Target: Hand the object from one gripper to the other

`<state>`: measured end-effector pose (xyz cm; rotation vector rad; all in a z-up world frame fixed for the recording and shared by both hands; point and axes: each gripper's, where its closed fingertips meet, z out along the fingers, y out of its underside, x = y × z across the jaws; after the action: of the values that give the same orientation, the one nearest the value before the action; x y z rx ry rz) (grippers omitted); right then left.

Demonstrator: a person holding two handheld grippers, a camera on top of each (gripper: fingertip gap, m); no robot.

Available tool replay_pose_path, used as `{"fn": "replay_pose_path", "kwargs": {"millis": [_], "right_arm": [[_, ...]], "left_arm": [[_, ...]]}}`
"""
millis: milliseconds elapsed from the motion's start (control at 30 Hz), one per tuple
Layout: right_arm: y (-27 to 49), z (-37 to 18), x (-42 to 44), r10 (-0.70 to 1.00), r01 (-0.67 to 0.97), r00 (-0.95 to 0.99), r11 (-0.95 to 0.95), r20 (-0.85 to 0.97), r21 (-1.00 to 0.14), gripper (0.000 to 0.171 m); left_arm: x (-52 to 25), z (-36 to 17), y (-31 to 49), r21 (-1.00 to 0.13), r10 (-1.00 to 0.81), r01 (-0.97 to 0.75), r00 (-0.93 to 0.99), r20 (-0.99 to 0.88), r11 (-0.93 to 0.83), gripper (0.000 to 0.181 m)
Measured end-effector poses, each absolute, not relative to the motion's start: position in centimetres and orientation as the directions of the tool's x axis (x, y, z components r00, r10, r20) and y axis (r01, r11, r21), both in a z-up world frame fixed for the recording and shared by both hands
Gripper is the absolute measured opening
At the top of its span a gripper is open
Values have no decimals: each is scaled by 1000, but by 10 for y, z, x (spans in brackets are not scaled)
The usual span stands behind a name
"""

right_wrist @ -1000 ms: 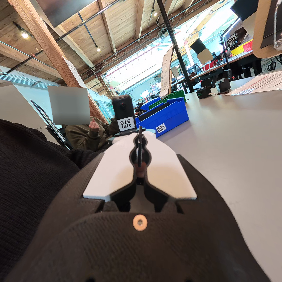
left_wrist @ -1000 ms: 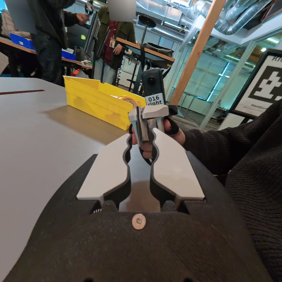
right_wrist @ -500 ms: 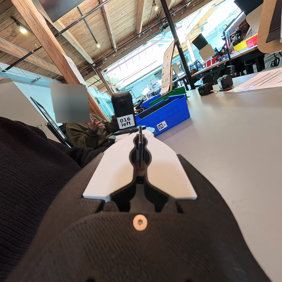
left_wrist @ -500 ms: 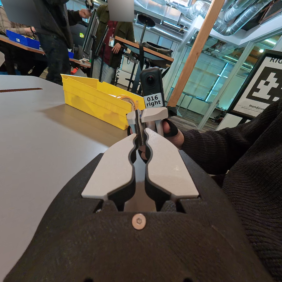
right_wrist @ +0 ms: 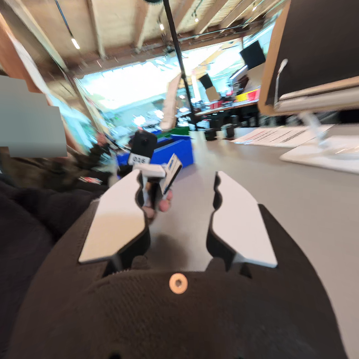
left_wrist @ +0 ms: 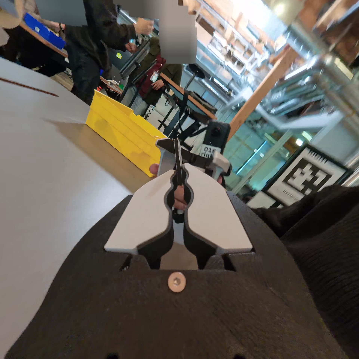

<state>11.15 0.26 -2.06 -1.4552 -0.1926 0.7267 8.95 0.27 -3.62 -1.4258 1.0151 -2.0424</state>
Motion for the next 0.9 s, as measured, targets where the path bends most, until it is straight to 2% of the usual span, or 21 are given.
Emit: {"fn": "replay_pose_path", "kwargs": {"millis": [167,400,567,900], "right_arm": [[1,-27,103,490,18,871,54,42,-998,70],[1,-44,89,444,336,831,77,334,-939,67],[0,-46,88,421,418,805,98,418,-903,61],[-1,-47,92,421,433,798,95,431,-896,48]], "left_arm": [[88,-38,16,-589,-527,-63,-378,761,-806,4],[90,-44,8,-431,-330,-173,-420,846,-885,5],[92,-48,-3,-395,-262,-250,-434,862,-884,5],[90,-48,-7,-394,-242,-289,-447,861,-872,5]]}}
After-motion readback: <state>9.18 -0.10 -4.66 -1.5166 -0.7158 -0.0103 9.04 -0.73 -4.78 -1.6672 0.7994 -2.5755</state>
